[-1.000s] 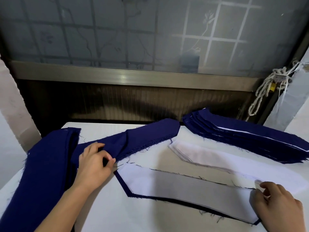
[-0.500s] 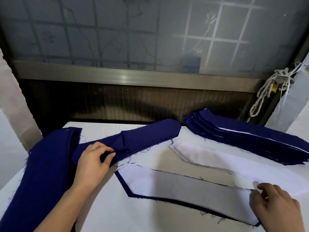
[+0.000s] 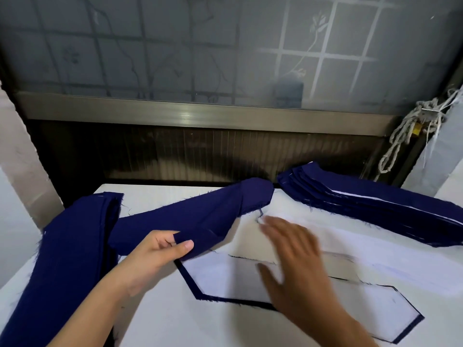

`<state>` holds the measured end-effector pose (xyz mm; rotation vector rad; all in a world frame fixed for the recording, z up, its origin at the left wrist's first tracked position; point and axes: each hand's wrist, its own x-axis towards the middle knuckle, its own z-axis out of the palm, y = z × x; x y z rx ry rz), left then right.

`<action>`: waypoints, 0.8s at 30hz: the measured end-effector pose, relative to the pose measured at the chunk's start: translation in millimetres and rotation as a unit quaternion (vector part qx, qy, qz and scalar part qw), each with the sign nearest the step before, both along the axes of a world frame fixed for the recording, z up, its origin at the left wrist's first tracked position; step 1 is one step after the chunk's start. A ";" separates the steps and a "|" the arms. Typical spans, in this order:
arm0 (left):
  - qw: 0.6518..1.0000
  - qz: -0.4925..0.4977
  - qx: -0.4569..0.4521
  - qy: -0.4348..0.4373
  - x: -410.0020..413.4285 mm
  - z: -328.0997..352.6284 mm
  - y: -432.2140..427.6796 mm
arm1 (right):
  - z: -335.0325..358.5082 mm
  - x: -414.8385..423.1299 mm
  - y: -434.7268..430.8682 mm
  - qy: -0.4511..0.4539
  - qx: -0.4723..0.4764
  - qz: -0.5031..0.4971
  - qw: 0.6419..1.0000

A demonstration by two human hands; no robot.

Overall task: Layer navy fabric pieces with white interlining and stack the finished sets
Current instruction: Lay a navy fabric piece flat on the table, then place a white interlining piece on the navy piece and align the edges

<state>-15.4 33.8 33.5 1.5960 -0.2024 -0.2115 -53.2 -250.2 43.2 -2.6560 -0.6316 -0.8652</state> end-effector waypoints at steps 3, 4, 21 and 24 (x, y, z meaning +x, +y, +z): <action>0.998 -0.053 -0.039 0.002 -1.7 -3.4 3.0 | 3.9 21.9 58.8 0.079 -0.044 0.107 0.990; 0.997 -0.056 -0.057 0.001 -3.5 -3.3 3.7 | 2.9 31.0 68.0 0.108 -0.051 0.121 0.986; 0.975 0.198 -0.085 -0.051 7.4 -6.3 3.5 | -3.9 -7.6 -160.2 -0.039 0.055 -0.165 0.984; 0.975 0.215 0.016 -0.060 8.5 -9.9 -2.6 | -10.7 -30.9 -175.1 0.018 0.234 -0.230 0.945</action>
